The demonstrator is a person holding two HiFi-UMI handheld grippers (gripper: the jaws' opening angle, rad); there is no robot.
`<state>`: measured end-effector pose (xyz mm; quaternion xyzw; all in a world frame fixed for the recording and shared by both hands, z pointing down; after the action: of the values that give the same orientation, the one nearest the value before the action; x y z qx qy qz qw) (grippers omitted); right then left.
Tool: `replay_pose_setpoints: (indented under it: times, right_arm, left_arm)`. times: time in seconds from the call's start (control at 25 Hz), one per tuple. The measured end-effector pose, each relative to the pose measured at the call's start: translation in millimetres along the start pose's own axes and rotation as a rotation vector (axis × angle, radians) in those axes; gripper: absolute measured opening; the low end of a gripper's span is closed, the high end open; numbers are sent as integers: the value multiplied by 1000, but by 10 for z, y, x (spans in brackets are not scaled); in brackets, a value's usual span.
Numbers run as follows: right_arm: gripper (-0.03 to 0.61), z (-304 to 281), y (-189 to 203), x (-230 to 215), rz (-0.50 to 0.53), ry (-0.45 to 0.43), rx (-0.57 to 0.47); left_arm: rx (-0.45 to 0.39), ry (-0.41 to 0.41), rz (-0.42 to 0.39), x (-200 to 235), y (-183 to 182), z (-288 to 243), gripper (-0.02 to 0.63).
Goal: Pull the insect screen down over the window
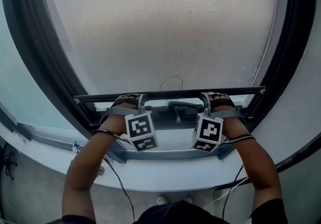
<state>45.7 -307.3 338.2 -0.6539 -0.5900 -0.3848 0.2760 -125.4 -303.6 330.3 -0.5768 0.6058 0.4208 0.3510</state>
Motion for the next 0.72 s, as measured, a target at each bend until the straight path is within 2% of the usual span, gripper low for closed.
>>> replay_pose_setpoints:
  times: [0.12, 0.32, 0.48, 0.72]
  right_arm:
    - [169, -54, 4, 106, 26, -1, 7]
    - [169, -269, 45, 385, 14, -74, 3]
    - [169, -360, 68, 498, -7, -27, 11]
    - [170, -408, 64, 546, -34, -9, 18]
  left_arm:
    - [0, 7, 11, -95, 29, -39, 115]
    - [2, 71, 37, -415, 59, -213, 115]
    - [1, 68, 45, -524, 67, -266, 115]
    - [12, 21, 43, -584, 69, -302, 115]
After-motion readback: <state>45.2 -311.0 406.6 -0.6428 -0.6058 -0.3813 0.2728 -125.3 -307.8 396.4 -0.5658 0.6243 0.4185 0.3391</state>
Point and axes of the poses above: the fingertips, and each gripper's own axes: z backward along the fingers, x to its left, y out of its underside, the point moved 9 cm from there along z, backward along the fingers, and after that the axes turned 9 degrees about -y, right-handed, at the moved point
